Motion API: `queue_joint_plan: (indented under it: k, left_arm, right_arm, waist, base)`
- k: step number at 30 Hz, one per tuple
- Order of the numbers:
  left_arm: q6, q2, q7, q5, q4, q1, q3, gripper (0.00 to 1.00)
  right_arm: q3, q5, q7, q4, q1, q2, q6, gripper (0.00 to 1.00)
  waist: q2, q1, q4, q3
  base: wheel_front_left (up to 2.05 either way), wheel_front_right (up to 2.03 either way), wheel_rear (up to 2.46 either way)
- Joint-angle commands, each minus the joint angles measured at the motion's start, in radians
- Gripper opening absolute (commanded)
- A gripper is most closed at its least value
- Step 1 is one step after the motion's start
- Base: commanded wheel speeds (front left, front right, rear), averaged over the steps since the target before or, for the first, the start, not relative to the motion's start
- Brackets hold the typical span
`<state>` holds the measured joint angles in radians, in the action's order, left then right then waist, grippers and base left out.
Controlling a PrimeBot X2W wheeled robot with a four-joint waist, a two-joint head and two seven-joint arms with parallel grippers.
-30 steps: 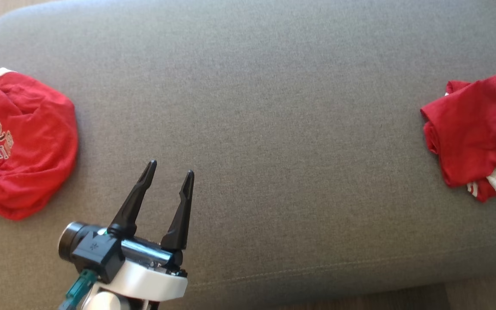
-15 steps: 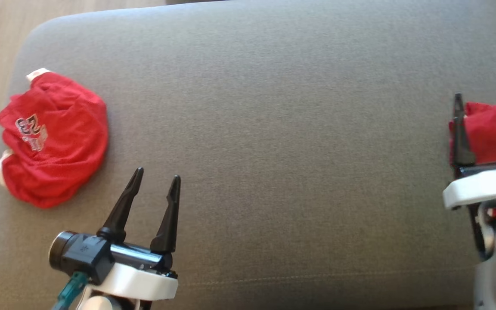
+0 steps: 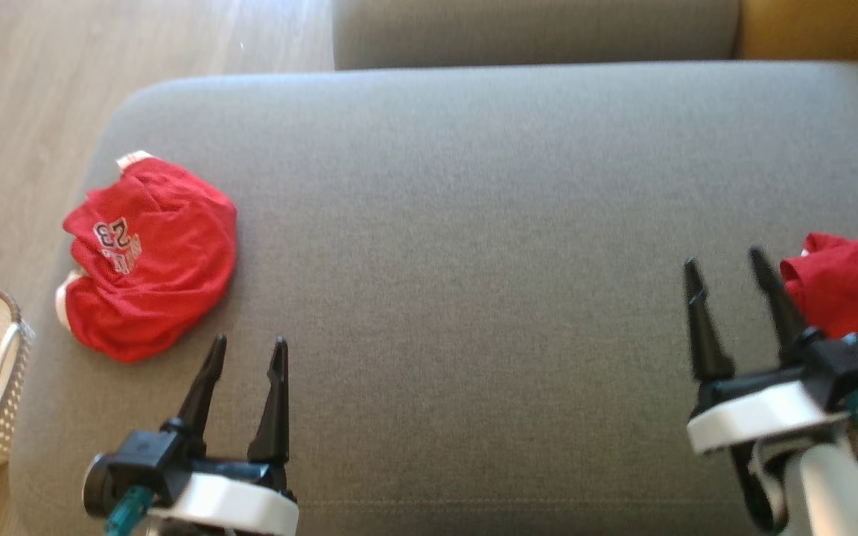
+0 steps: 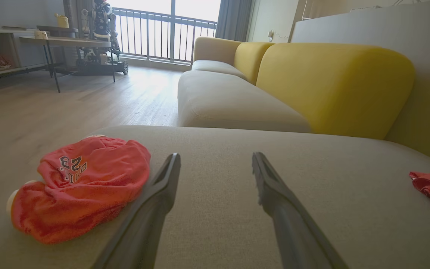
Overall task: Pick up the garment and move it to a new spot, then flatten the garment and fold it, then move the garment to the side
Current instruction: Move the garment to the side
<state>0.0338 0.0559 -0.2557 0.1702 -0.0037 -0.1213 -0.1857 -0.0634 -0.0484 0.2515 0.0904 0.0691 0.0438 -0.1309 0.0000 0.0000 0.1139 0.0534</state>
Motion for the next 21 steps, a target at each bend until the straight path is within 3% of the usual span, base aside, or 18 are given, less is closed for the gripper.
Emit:
queue_joint_plan:
  k: [1, 12, 21]
  left_arm:
    - [-0.007, -0.005, -0.006, 0.008, -0.022, 0.017, 0.024, 1.00]
    - [-0.019, -0.006, -0.006, -0.007, -0.020, -0.005, 0.039, 1.00]
    - [-0.012, -0.006, -0.006, -0.044, -0.067, -0.033, 0.045, 1.00]
  right_arm:
    - [0.036, 0.001, 0.010, -0.041, -0.009, 0.007, 0.000, 1.00]
    - [0.022, -0.053, 0.010, -0.128, -0.154, 0.006, 0.000, 1.00]
    - [-0.014, -0.102, 0.010, -0.114, -0.199, 0.006, 0.000, 1.00]
  waist:
    - [0.0000, 0.0000, 0.007, -0.036]
    - [0.0000, 0.0000, 0.008, -0.078]
    - [0.0000, 0.0000, -0.004, -0.090]
  base:
    - [0.00, 0.00, 0.00]
    - [0.00, 0.00, 0.00]
    - [0.00, 0.00, 0.00]
